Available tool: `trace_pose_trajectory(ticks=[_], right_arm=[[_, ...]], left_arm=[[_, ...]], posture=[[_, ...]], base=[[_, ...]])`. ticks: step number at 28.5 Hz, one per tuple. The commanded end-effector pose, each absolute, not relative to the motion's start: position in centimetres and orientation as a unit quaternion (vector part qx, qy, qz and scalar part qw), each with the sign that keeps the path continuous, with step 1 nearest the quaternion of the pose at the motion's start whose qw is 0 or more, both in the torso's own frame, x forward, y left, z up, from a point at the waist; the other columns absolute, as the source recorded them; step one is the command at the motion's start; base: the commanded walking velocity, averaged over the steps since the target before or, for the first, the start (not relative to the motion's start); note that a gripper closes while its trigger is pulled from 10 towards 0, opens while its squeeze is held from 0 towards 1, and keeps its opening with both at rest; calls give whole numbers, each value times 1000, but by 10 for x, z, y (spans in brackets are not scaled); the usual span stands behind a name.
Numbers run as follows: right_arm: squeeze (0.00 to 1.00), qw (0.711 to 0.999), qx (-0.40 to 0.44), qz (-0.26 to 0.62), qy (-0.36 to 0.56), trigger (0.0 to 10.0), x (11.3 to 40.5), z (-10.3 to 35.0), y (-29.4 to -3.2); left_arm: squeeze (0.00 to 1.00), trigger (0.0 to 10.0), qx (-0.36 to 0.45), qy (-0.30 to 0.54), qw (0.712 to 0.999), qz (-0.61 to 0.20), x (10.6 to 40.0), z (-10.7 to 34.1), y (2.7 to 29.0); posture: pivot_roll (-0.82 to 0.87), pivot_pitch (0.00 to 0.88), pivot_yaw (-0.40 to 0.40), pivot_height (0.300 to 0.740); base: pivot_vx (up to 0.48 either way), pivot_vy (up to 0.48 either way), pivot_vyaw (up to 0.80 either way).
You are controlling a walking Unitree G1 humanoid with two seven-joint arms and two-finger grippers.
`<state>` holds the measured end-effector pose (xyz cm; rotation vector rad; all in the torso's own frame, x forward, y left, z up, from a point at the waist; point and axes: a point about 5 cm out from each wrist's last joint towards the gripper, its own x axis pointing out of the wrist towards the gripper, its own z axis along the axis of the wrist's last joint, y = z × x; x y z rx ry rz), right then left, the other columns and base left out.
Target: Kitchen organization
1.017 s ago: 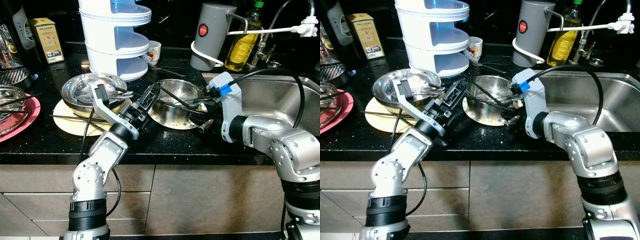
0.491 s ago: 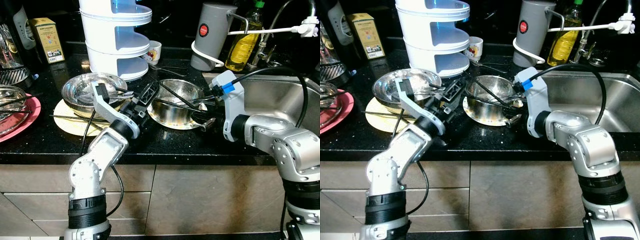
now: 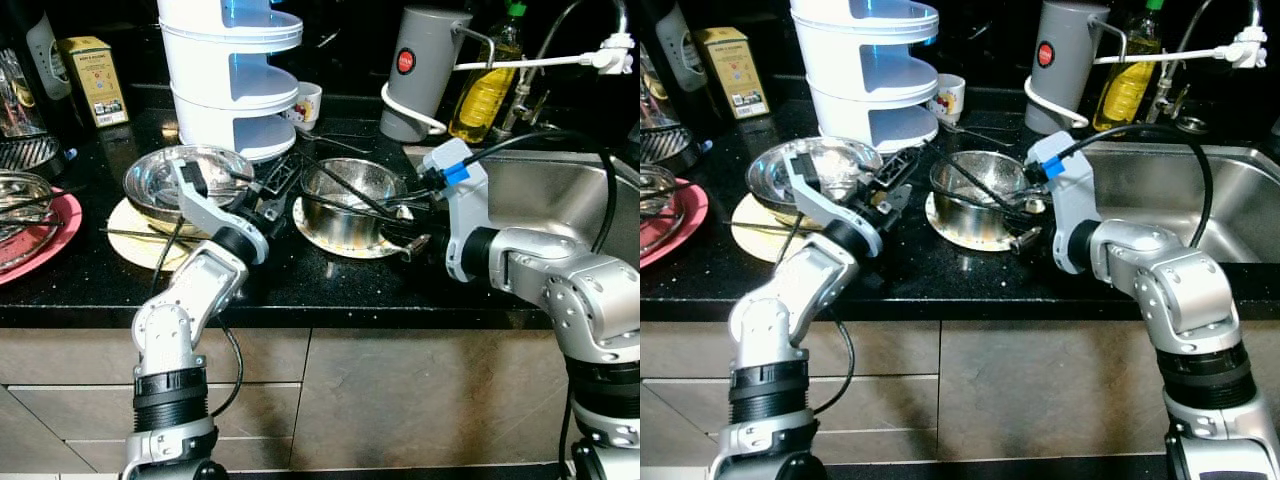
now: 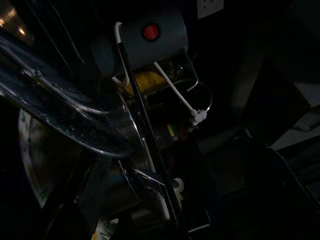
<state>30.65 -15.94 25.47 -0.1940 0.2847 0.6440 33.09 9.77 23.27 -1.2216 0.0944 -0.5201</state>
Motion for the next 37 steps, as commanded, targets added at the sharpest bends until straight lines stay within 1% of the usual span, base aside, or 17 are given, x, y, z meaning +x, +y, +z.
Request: trace_pose_trajectory(ticks=[1,9,18,26,36,37], right_arm=[[0,934,-94,319,132,0,304,259,-158],[0,934,-94,321,129,0,303,260,-157],[0,933,-95,322,128,0,301,261,-157],[0,934,-95,321,123,0,301,263,-158],[0,934,-92,333,93,0,301,270,-152],[0,934,-92,333,91,0,301,270,-152]], left_arm=[[0,10000,-589,69,769,-239,334,227,89],[0,10000,-596,88,759,-247,339,224,81],[0,10000,-597,100,756,-248,343,221,77],[0,10000,-599,100,755,-247,344,221,76],[0,10000,-609,85,751,-241,346,224,78],[0,5059,-611,81,750,-241,346,225,79]], posture=[[-95,0,-56,740],[-102,0,-51,740],[-108,0,-46,740],[-105,0,-47,740],[-106,0,-45,740],[-105,0,-45,740]], base=[[0,0,0],[0,0,0],[0,0,0],[0,0,0],[0,0,0],[0,0,0]])
